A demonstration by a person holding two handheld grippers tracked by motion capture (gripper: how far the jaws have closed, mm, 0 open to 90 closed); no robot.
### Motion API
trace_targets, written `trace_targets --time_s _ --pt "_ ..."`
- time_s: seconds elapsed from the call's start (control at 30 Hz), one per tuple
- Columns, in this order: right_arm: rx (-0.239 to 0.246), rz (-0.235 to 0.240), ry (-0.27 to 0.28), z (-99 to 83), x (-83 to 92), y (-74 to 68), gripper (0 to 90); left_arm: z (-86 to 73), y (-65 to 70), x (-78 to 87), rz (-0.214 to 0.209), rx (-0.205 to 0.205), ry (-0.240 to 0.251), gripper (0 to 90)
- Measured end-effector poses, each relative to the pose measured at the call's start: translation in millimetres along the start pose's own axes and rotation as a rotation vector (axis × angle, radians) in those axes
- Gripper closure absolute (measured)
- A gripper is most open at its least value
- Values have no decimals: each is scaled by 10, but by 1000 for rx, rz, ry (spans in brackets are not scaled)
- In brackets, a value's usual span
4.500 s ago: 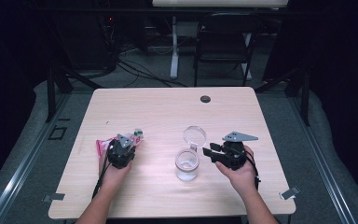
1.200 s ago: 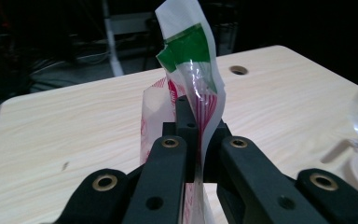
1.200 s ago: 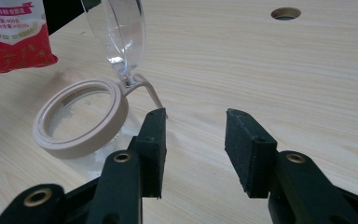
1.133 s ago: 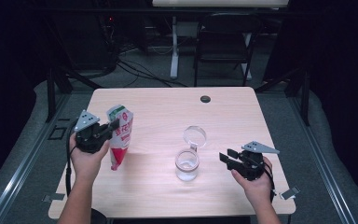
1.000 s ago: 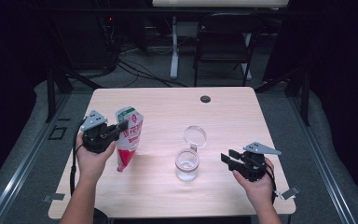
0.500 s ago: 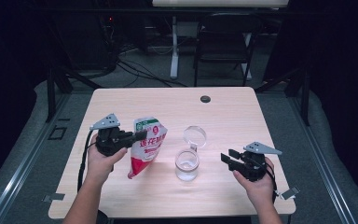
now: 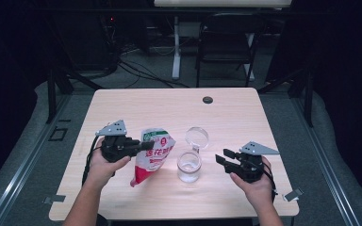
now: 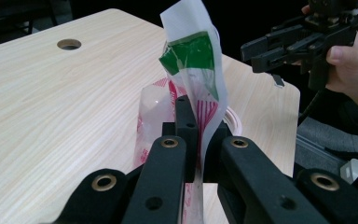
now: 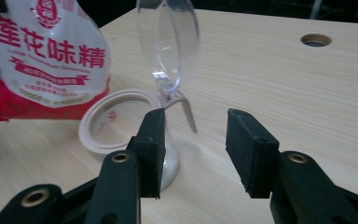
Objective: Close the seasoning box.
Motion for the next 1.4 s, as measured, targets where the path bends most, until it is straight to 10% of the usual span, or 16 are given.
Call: trace_targets --time_s 0.57,0.8,1.07,1.4 --pt "188 216 5 546 -103 -440 701 -175 202 135 106 -11 -71 868" --pt "250 346 -57 756 -484 -683 651 -284 266 125 109 -12 -115 861" --pt "287 408 -94 717 -719 -846 614 -424 283 34 119 3 -164 847" --pt "293 467 -161 575 -841 -922 856 -492 321 28 148 15 -135 797"
Point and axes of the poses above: each handheld gripper's, and its own axes: x roughly backward along the jaws, z roughly out of its top, y roughly to its right, the point moved 1 cm from there along -x, roughly forward along the jaws, and after that the axes turned 12 degrees about x, right-handed, at the moved point
